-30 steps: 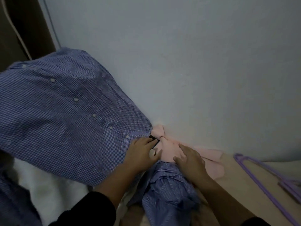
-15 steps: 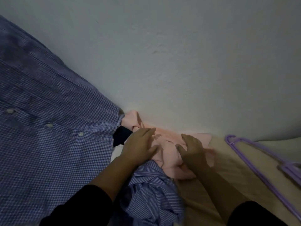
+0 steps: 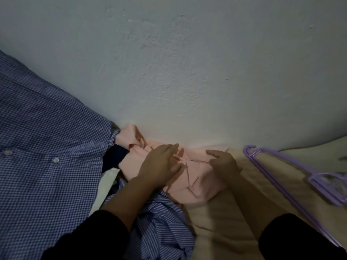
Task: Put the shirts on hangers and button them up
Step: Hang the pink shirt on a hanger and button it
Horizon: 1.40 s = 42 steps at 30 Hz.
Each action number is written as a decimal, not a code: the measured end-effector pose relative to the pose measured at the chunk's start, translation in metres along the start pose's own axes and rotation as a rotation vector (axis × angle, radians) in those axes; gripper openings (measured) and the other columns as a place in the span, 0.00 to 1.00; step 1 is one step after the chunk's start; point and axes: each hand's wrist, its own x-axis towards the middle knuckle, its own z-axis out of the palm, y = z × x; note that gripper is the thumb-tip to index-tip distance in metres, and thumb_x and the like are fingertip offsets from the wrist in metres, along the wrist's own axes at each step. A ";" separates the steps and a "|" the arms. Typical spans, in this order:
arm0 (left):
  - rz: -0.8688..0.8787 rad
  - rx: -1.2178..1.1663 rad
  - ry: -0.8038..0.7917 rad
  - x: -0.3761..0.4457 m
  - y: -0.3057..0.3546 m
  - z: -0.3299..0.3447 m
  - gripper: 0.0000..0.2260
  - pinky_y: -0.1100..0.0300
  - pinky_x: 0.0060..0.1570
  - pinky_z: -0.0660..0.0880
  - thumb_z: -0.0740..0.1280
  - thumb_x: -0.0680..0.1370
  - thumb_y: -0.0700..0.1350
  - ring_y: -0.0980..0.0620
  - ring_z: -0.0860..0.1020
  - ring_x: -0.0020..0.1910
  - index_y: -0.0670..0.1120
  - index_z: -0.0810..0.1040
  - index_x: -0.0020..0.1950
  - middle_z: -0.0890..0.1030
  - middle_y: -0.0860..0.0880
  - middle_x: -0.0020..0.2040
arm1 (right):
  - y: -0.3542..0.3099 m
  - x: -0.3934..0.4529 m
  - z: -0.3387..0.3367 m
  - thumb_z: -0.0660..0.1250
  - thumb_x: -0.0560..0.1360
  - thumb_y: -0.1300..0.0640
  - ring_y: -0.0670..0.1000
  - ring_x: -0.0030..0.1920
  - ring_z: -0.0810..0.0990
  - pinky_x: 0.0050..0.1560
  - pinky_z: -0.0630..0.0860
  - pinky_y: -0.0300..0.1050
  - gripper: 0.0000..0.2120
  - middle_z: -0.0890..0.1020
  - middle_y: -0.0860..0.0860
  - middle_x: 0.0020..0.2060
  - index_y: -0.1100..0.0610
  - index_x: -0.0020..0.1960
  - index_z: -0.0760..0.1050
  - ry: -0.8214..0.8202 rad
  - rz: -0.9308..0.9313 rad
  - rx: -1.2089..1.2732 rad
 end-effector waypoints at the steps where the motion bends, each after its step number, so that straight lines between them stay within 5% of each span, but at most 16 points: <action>1: 0.001 -0.014 -0.003 -0.001 0.004 -0.002 0.29 0.55 0.66 0.66 0.66 0.75 0.56 0.48 0.70 0.67 0.47 0.66 0.74 0.73 0.47 0.68 | -0.004 -0.003 -0.004 0.61 0.75 0.61 0.53 0.59 0.76 0.58 0.68 0.40 0.19 0.78 0.49 0.63 0.46 0.62 0.77 -0.047 -0.050 0.021; 4: 0.015 -0.054 -0.025 -0.003 0.018 -0.014 0.30 0.58 0.66 0.64 0.64 0.74 0.58 0.50 0.68 0.68 0.49 0.65 0.74 0.72 0.48 0.69 | -0.021 -0.019 -0.020 0.58 0.76 0.69 0.55 0.67 0.71 0.56 0.59 0.26 0.22 0.67 0.57 0.72 0.57 0.69 0.71 -0.137 -0.182 0.071; 7: 0.045 -0.091 -0.042 -0.006 0.035 -0.036 0.27 0.61 0.66 0.62 0.67 0.77 0.53 0.52 0.66 0.69 0.51 0.65 0.74 0.69 0.50 0.71 | -0.042 -0.047 -0.051 0.54 0.76 0.71 0.52 0.70 0.67 0.60 0.56 0.27 0.25 0.66 0.55 0.71 0.56 0.71 0.67 -0.200 -0.293 0.122; 11: 0.069 -0.176 -0.013 -0.010 0.067 -0.081 0.23 0.63 0.66 0.60 0.69 0.76 0.50 0.52 0.65 0.71 0.52 0.70 0.71 0.68 0.49 0.72 | -0.071 -0.086 -0.114 0.55 0.76 0.71 0.46 0.60 0.72 0.47 0.68 0.26 0.26 0.73 0.49 0.66 0.52 0.70 0.69 -0.211 -0.357 0.245; 16: 0.077 -0.497 0.030 -0.019 0.134 -0.165 0.08 0.73 0.58 0.63 0.74 0.72 0.44 0.59 0.67 0.66 0.51 0.82 0.50 0.68 0.56 0.69 | -0.110 -0.147 -0.198 0.55 0.74 0.74 0.34 0.44 0.75 0.37 0.70 0.25 0.27 0.76 0.46 0.60 0.52 0.66 0.73 -0.234 -0.442 0.337; 18: 0.124 -0.594 -0.036 -0.025 0.163 -0.199 0.08 0.77 0.52 0.66 0.75 0.71 0.40 0.62 0.72 0.60 0.47 0.83 0.48 0.72 0.58 0.62 | -0.124 -0.173 -0.229 0.55 0.74 0.75 0.33 0.35 0.75 0.32 0.69 0.27 0.27 0.77 0.48 0.56 0.52 0.65 0.74 -0.240 -0.490 0.320; 20: 0.187 -0.612 -0.104 -0.031 0.187 -0.230 0.09 0.74 0.47 0.72 0.74 0.71 0.38 0.66 0.77 0.48 0.43 0.83 0.50 0.79 0.57 0.51 | -0.136 -0.196 -0.257 0.55 0.73 0.76 0.33 0.39 0.76 0.34 0.69 0.26 0.28 0.78 0.48 0.56 0.53 0.64 0.74 -0.217 -0.540 0.302; 23: 0.218 -0.484 -0.167 -0.038 0.213 -0.264 0.08 0.72 0.50 0.73 0.76 0.70 0.41 0.66 0.78 0.43 0.47 0.86 0.49 0.82 0.60 0.42 | -0.151 -0.231 -0.300 0.53 0.72 0.77 0.42 0.56 0.76 0.45 0.72 0.24 0.28 0.76 0.48 0.59 0.54 0.64 0.74 -0.146 -0.592 0.307; 29: 0.185 -0.144 -0.191 -0.051 0.227 -0.281 0.11 0.71 0.50 0.70 0.74 0.71 0.43 0.62 0.77 0.46 0.49 0.85 0.53 0.84 0.54 0.51 | -0.158 -0.289 -0.373 0.51 0.73 0.77 0.44 0.44 0.77 0.39 0.75 0.30 0.30 0.78 0.48 0.55 0.48 0.60 0.74 0.049 -0.654 0.359; 33: 0.125 0.063 -0.148 -0.058 0.227 -0.289 0.13 0.59 0.58 0.73 0.73 0.71 0.48 0.55 0.79 0.53 0.55 0.83 0.56 0.83 0.54 0.55 | -0.148 -0.318 -0.401 0.53 0.76 0.75 0.48 0.56 0.77 0.65 0.71 0.45 0.26 0.77 0.42 0.55 0.52 0.64 0.73 0.109 -0.659 0.373; 38: 0.124 0.289 -0.086 -0.079 0.236 -0.318 0.21 0.65 0.51 0.66 0.70 0.74 0.47 0.52 0.75 0.60 0.62 0.74 0.66 0.79 0.55 0.62 | -0.123 -0.345 -0.428 0.57 0.76 0.74 0.43 0.60 0.73 0.66 0.66 0.42 0.24 0.75 0.42 0.60 0.56 0.67 0.71 0.198 -0.650 0.413; 42: 0.132 0.404 0.018 -0.102 0.248 -0.338 0.22 0.58 0.61 0.63 0.66 0.76 0.49 0.51 0.73 0.62 0.67 0.69 0.67 0.77 0.54 0.63 | -0.108 -0.361 -0.439 0.61 0.75 0.74 0.40 0.56 0.74 0.64 0.66 0.40 0.24 0.74 0.47 0.63 0.58 0.67 0.71 0.241 -0.653 0.492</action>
